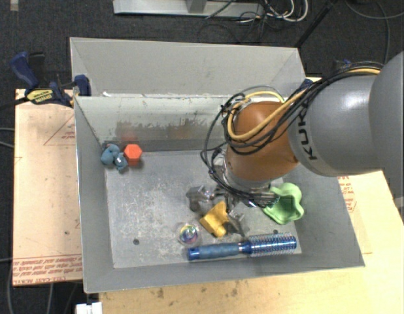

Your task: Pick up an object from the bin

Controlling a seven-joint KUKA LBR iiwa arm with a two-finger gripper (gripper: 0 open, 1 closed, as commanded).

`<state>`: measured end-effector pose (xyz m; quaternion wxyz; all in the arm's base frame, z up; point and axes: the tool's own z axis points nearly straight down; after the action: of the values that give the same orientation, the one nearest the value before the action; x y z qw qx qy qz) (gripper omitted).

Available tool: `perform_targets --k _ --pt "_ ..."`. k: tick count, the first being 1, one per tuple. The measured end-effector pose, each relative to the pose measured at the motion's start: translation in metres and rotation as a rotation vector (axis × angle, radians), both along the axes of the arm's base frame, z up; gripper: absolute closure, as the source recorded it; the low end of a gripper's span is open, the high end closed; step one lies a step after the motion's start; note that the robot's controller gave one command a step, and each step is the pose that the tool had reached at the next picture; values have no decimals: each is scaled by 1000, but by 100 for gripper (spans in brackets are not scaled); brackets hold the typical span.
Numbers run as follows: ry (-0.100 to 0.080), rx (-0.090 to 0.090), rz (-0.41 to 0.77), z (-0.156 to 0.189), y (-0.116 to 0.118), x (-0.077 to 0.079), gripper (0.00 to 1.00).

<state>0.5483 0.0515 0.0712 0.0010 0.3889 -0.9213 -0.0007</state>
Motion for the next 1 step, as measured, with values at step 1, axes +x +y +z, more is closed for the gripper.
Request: perform_targets --k 1 --pt "-5 2 -2 4 1 2 100"
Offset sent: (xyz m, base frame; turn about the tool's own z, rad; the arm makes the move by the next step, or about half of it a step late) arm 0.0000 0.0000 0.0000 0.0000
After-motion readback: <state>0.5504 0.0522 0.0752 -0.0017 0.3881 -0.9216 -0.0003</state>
